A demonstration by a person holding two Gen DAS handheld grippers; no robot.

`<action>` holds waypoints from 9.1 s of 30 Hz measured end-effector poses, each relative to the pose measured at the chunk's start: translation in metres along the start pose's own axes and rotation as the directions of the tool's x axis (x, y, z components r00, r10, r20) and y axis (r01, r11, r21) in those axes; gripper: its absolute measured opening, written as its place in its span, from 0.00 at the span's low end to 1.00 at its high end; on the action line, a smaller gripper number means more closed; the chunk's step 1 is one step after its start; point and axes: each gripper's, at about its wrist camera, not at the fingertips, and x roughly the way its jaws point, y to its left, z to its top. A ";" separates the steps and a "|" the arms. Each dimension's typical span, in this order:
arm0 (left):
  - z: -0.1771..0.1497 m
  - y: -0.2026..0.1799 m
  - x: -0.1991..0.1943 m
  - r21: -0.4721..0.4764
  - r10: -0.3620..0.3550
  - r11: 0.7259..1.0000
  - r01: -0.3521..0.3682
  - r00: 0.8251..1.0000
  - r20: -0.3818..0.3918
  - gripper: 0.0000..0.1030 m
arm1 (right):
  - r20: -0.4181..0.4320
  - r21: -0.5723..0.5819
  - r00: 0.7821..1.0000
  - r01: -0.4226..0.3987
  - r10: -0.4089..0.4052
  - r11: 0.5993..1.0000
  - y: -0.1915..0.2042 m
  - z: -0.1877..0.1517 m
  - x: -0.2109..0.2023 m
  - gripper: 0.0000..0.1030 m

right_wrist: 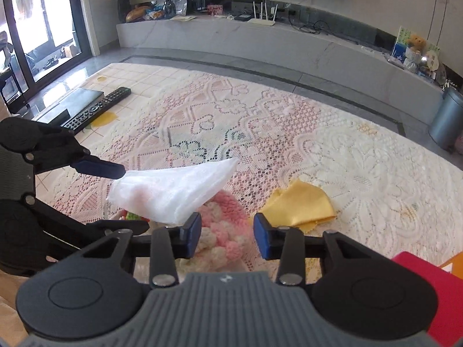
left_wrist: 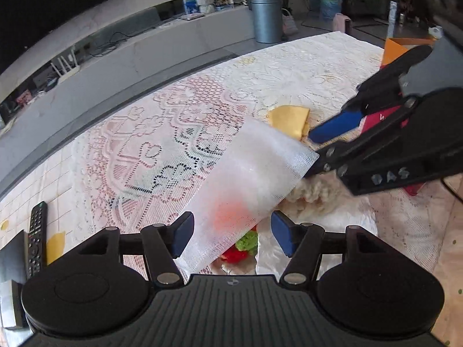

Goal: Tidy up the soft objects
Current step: 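Move both tools back over the table toward the white tissue and yellow cloth, then grasp the white tissue with the left tool while the right tool grasps the yellow cloth, then carry the tissue and yellow cloth over the orange box and lower them inside, then open both tools to release the tissue and cloth into the box, then move both tools back to the crocheted flower bouquet on the table, then grasp the bouquet's white wrapping with the left tool while the right tool grasps the crocheted flowers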

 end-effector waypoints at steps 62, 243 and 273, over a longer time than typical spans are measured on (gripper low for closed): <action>0.052 0.022 -0.009 -0.380 0.062 0.925 -0.008 0.990 0.128 0.00 | -0.108 0.377 0.985 0.167 -0.136 0.911 -0.067 0.040 0.038 0.02; -0.083 -0.026 -0.038 -0.809 -0.043 0.581 0.093 0.996 0.084 0.56 | 0.136 0.002 0.981 0.138 -0.137 0.990 0.032 -0.067 -0.042 0.12; -0.051 -0.045 0.006 -0.737 -0.013 0.672 0.070 0.996 0.083 0.21 | 0.094 0.117 0.994 0.045 -0.056 0.992 0.014 -0.098 -0.034 0.21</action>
